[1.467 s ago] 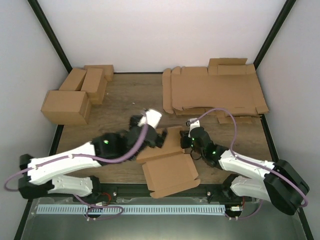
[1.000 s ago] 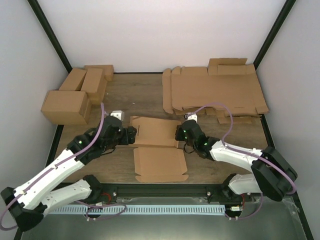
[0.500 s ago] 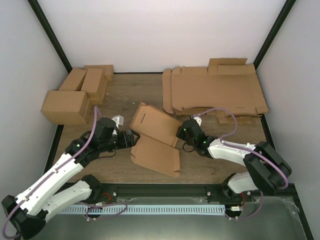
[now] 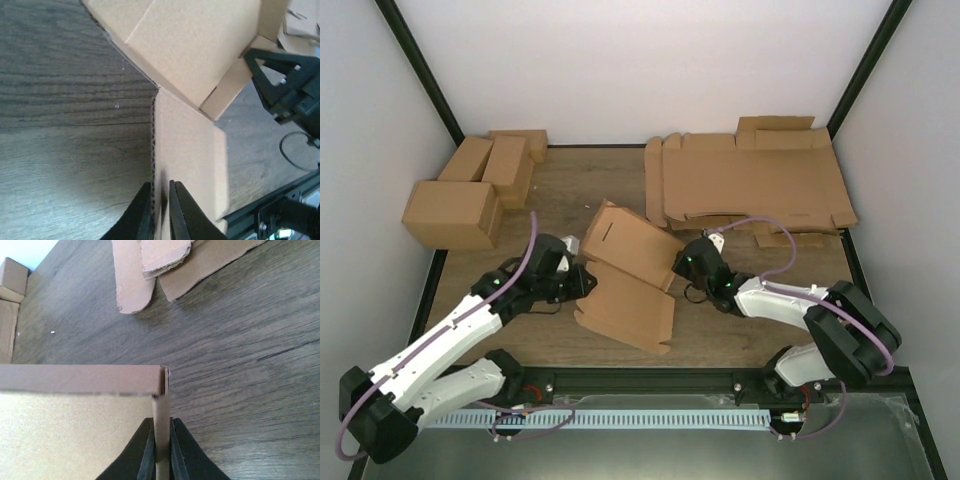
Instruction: Fold the paper box
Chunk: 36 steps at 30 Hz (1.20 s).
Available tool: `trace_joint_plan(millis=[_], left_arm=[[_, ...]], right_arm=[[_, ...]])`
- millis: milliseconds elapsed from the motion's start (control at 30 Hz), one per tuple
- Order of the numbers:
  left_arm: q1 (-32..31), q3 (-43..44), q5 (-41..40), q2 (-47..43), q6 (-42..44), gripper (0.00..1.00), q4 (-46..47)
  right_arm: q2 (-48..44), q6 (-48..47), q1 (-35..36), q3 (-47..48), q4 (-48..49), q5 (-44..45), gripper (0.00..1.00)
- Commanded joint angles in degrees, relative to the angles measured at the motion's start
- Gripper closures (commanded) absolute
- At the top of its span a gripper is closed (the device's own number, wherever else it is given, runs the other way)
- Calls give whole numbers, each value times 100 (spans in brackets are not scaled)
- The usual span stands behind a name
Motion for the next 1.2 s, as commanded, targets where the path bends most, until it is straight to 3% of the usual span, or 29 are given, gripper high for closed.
trace_joint_plan(millis=[0,133,267,400,600,733,967,1167], left_arm=[[29,354,-199,340,462,96,-75],[35,1050,-688,691,1409,96,-671],[34,1987,-1033,1198,2378,96,-1602],[30,2567,-1392,1694,2797,96,-2307],[16,3651,-1800,2354,3183,96,-3128],[-132,4124,-2094,2716,3272,96,-3383],[-468,4051,-2224,2819,3431,96,-3317],[-550,3654,-2021,2737,3631,96,-2962]], right_arm=[[-256,-91,-30,-169,446,-18,89],[-366,-249,-30,-255,547,-417,54],[-699,-702,-37,-340,349,-960,40],[-1017,-1260,-38,-141,-372,-1528,24],[-1432,-1647,-250,-47,-834,-2449,22],[-1719,-1574,-729,-199,-569,-3097,23],[-1735,-1522,-1476,72,-377,-4097,27],[-1310,-1581,-1872,657,-333,-4477,35]])
